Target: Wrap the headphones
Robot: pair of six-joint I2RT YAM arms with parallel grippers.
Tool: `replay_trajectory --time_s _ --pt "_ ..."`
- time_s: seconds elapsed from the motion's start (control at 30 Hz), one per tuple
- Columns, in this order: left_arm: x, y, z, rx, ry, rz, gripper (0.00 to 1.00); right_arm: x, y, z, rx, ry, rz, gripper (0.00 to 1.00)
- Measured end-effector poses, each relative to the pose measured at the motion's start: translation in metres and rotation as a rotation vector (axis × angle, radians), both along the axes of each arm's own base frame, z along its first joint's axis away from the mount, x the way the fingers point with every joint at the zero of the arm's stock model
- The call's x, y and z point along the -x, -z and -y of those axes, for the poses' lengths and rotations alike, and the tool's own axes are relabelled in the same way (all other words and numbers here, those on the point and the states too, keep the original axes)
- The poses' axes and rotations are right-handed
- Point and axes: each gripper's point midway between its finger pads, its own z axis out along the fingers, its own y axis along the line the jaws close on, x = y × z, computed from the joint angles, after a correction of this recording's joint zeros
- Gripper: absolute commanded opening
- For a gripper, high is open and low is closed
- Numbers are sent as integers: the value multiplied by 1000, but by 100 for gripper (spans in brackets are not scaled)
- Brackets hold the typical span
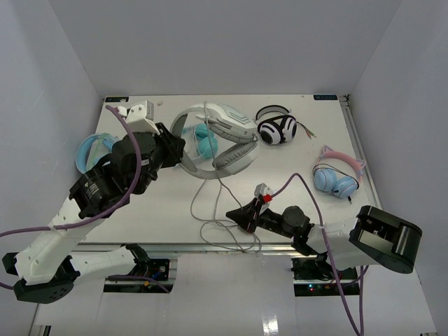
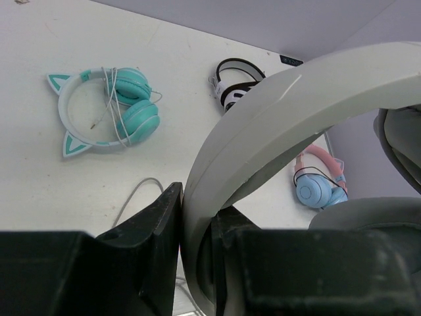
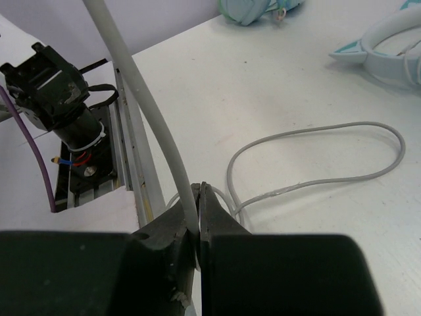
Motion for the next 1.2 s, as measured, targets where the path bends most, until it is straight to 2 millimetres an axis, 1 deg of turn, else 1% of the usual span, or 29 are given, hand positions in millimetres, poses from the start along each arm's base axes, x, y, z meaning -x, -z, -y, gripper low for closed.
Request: replay_trajectory --time_s 0.2,0.27,0.37,0.5,0.57,0.63,0.7,0.8,0.9,0.97,1.07,1.2 --pt "10 3 5 -20 77 -12 0 -9 -3 7 -3 56 25 8" --pt "17 2 11 -31 150 -6 0 -16 -5 11 -9 81 32 8" --pt "36 2 29 -54 331 -5 0 -31 -11 19 -22 135 40 8" --pt "59 20 54 -122 558 -47 0 -51 -26 26 -33 186 49 8" --pt "64 34 61 -175 631 -77 0 -67 -39 33 -35 233 55 8" --pt "66 49 65 -224 668 -113 0 -83 -60 42 -56 290 73 9" --pt "65 65 66 -269 683 -150 0 -93 -80 49 -71 339 102 10" --pt "62 85 66 -326 690 -196 0 -101 -106 56 -60 394 140 11" --pt "57 98 67 -361 680 -226 0 -110 -125 65 -42 458 176 14" --pt "56 103 67 -374 681 -237 0 -115 -130 72 -20 503 193 16" --pt "53 108 66 -395 673 -249 0 -121 -129 80 21 556 204 19" --pt "49 118 62 -435 649 -277 0 -126 -131 86 55 589 213 24"
